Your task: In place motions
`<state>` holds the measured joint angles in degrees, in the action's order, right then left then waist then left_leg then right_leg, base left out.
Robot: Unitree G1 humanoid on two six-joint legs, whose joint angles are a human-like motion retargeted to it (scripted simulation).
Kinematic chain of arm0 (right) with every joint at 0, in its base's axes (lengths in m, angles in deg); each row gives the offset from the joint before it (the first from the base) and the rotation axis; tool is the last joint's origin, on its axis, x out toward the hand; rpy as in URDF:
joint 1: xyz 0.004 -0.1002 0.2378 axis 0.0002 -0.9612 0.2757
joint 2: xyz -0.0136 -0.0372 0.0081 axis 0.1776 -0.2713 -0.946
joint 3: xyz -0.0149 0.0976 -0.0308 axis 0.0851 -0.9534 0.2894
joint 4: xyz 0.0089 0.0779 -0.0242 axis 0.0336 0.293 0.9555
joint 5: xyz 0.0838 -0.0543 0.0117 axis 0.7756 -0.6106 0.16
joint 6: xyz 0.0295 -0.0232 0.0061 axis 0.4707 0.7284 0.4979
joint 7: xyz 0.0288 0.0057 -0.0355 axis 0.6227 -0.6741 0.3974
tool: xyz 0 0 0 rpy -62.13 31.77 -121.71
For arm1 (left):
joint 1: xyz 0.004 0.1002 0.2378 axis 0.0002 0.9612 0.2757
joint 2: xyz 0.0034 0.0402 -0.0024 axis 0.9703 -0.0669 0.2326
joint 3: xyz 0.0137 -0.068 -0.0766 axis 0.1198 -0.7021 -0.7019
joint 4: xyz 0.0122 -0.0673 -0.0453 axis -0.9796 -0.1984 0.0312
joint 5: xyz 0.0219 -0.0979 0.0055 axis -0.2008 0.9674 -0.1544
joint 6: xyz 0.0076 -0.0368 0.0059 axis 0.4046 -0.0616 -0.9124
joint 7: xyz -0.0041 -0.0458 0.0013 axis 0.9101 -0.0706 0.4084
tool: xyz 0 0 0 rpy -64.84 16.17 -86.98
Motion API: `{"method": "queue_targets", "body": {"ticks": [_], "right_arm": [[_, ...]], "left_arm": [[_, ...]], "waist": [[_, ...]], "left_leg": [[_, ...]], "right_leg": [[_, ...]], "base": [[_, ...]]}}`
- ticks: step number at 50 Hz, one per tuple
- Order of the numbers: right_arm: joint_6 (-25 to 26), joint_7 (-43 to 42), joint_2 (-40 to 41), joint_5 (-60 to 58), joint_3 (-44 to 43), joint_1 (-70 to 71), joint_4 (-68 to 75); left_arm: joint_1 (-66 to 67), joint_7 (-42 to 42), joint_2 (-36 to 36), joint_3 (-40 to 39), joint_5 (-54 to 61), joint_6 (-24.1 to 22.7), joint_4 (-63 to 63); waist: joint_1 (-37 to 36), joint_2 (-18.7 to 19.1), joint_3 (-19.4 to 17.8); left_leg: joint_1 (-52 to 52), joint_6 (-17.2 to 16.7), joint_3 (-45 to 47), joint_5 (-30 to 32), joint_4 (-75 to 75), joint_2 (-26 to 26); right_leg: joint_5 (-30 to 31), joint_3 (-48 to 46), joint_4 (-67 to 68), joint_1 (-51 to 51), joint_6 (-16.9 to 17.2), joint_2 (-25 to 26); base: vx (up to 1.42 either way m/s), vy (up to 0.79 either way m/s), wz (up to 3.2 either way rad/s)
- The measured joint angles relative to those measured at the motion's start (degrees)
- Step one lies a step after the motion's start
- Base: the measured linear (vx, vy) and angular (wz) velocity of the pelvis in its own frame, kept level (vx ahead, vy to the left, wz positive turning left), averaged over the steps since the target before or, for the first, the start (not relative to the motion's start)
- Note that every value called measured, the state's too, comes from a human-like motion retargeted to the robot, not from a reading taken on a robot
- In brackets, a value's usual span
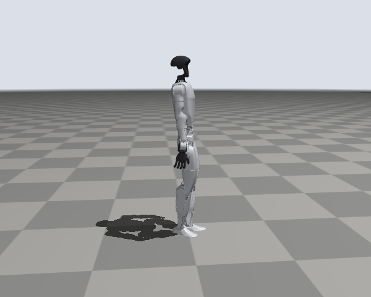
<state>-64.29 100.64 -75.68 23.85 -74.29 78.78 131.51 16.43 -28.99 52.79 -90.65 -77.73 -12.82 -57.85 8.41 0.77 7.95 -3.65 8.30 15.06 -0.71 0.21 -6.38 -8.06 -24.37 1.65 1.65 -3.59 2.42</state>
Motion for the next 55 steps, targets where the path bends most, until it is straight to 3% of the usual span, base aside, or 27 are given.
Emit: {"method": "queue_targets", "body": {"ticks": [55], "right_arm": [[0.02, 0.35, -0.06, -0.73, 0.53, 0.04, -0.23]], "left_arm": [[0.23, 0.10, -0.37, 0.28, 0.64, -0.06, 0.15]], "waist": [[0.54, 0.31, -0.24]], "left_leg": [[-0.32, -0.06, -0.01, -0.09, 0.19, 0.18]], "right_leg": [[0.04, -0.20, 0.00, -0.12, 0.26, -0.11]], "base": [[0.00, 0.00, 0.00]]}}
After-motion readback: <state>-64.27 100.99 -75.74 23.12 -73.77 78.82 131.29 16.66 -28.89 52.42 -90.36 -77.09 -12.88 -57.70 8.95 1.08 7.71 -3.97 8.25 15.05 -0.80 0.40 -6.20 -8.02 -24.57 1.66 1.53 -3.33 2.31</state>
